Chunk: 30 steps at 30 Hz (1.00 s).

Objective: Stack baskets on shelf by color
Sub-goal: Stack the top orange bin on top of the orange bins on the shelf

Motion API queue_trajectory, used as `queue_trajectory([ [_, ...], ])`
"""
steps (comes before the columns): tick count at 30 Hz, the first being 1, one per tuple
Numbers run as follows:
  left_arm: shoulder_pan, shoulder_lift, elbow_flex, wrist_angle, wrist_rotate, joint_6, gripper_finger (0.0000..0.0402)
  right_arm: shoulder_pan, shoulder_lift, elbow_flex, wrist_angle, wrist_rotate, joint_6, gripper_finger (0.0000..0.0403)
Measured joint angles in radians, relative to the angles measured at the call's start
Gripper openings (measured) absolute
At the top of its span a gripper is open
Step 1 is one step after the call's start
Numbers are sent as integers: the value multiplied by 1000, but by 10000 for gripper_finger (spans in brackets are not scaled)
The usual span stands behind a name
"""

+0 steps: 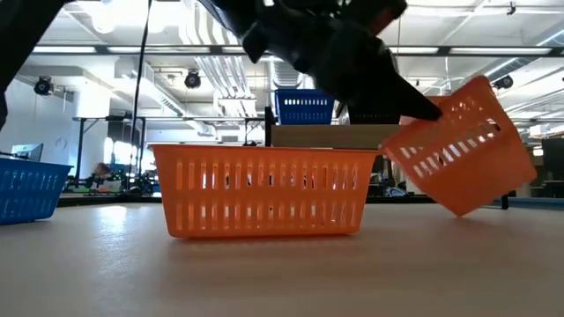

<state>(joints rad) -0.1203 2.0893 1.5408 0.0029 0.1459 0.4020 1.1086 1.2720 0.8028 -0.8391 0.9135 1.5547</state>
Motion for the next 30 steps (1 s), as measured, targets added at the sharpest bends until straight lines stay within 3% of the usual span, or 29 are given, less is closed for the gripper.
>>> queue_trajectory([
  [4, 3, 58, 52, 13, -16, 25, 1, -30, 0, 2, -1, -32, -13, 47],
  [7, 3, 91, 77, 39, -101, 24, 15, -53, 0, 0, -2, -35, -26, 47],
  [10, 3, 104, 100, 41, -159, 23, 43, -82, 0, -6, -20, -85, -23, 47],
  [16, 5, 84, 103, 58, -162, 22, 119, -150, -1, -8, -53, -136, -41, 51],
  [20, 12, 27, 84, 13, -162, 22, 161, -196, -1, -8, -51, -143, -48, 76],
  [25, 49, -85, -34, -61, -161, -36, 179, -255, -1, -9, -11, -145, -88, 128],
  [30, 95, -192, -307, 181, -165, -116, 180, -351, 0, -12, 36, -134, -171, 173],
])
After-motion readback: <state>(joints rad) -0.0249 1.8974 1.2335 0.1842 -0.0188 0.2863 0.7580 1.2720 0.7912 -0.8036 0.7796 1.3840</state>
